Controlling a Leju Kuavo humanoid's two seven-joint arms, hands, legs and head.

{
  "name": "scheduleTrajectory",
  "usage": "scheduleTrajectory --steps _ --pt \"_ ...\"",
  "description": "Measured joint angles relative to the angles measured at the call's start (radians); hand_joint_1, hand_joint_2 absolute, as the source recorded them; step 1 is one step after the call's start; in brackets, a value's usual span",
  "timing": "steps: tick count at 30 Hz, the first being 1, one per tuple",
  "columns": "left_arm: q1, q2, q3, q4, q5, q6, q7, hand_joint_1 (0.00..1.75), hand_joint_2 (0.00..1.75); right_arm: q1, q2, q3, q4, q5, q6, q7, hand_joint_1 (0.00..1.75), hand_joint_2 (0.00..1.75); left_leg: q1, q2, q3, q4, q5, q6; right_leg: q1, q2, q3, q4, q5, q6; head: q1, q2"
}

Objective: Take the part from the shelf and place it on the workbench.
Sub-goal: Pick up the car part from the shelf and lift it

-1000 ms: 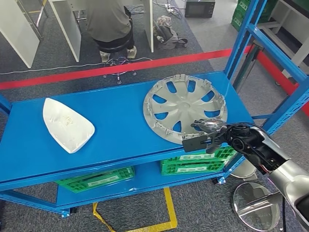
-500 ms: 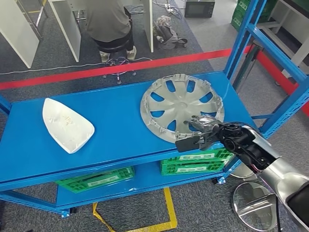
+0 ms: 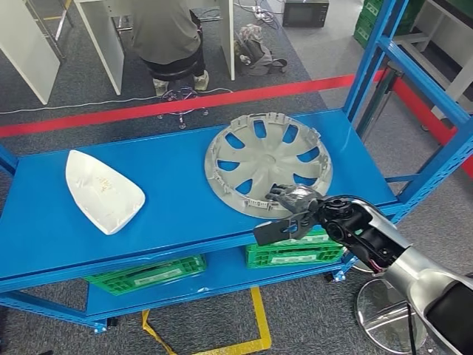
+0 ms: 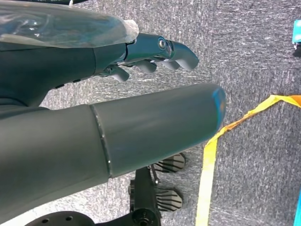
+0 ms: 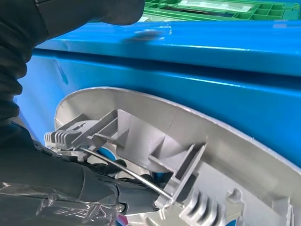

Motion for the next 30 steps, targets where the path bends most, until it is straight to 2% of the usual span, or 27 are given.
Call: scheduleTrajectory --steps 7,8,11,12,21,30 --pt "-0.003 -0.003 0.0 0.0 -0.003 0.0 0.0 0.0 0.0 0.003 0.0 0.006 0.0 -0.014 0.0 0.001 0.0 1.75 0.0 0.0 0.0 0.0 0.0 0.0 0.0 0.0 0.0 0.0 0.0 0.0 0.0 0.0" --pt "-0.004 -0.003 0.0 0.0 -0.003 0.0 0.0 0.0 0.0 0.003 0.0 0.007 -0.001 -0.014 0.0 0.001 0.38 1.75 0.0 0.0 0.0 0.0 0.0 0.0 0.0 0.0 0.0 0.0 0.0 0.0 0.0 0.0" --pt "-0.005 -0.004 0.0 0.0 -0.003 0.0 0.0 0.0 0.0 0.003 0.001 0.009 -0.003 -0.014 -0.001 0.001 1.69 1.75 0.0 0.0 0.0 0.0 0.0 0.0 0.0 0.0 0.0 0.0 0.0 0.0 0.0 0.0" --pt "-0.005 -0.004 0.0 0.0 -0.003 0.0 0.0 0.0 0.0 0.003 0.002 0.01 -0.004 -0.014 -0.001 0.001 1.75 1.75 0.0 0.0 0.0 0.0 0.0 0.0 0.0 0.0 0.0 0.0 0.0 0.0 0.0 0.0" --pt "-0.008 -0.004 0.0 0.0 -0.007 0.0 0.0 0.0 0.0 0.008 0.004 0.009 -0.026 -0.015 -0.019 0.01 1.75 1.75 0.0 0.006 0.003 0.0 -0.001 -0.001 0.0 0.007 0.001 0.0 0.001 -0.002 0.0 0.0" --pt "-0.013 -0.007 0.0 0.0 -0.009 0.0 0.0 0.0 0.0 0.014 0.007 0.01 -0.054 -0.013 -0.011 0.013 1.75 1.75 0.0 0.003 0.002 0.0 0.001 0.0 0.0 0.004 0.001 0.0 0.004 -0.001 0.0 0.0"
